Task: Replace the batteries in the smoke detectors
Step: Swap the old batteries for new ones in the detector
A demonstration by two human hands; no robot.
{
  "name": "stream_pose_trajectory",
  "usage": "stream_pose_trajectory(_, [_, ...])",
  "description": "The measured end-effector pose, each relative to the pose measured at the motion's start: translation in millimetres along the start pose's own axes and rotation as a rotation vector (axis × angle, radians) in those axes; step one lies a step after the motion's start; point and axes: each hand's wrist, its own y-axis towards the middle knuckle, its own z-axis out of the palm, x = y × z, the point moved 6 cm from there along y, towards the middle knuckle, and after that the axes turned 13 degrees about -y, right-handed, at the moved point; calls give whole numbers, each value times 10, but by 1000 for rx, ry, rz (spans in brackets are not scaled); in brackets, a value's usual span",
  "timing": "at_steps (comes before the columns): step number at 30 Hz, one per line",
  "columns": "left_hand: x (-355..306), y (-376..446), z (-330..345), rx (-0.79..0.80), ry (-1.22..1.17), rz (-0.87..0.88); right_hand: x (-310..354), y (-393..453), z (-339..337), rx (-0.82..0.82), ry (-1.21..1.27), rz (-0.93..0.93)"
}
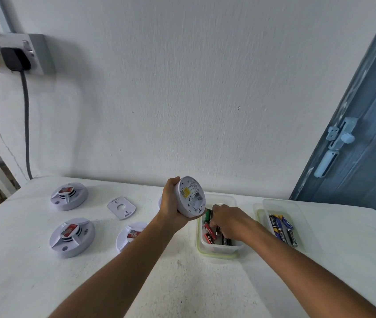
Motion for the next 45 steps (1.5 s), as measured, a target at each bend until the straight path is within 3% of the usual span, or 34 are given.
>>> stream_pose_trajectory(6, [0, -19, -5, -2, 3, 0, -41, 24, -47, 7, 37, -31])
stream_pose_trajectory(9, [-7, -68, 63, 58, 28, -16, -158, 38, -81, -77, 159, -3])
stream_pose_trajectory(15, [-6, -112, 118, 88, 38, -40, -405, -115, -312, -456, 1157, 113])
stream_pose_trajectory(18, [10, -143, 168, 121, 1, -43, -398, -174, -435, -573, 1490, 154])
stream_pose_trajectory(21, [16, -117, 179, 138, -33, -20, -362, -192, -498, -659, 1624, 205])
stream_pose_trajectory(29, [14, -158, 277, 200, -93, -12, -381, -129, -545, -814, 1313, 336])
stream_pose_trajectory(36, [6, -163, 317, 224, -138, -1, -262, -170, -594, -945, 1039, 256])
stream_pose_trajectory(45, [39, -128, 284, 205, -190, -17, -79, -256, -475, -846, 613, 128])
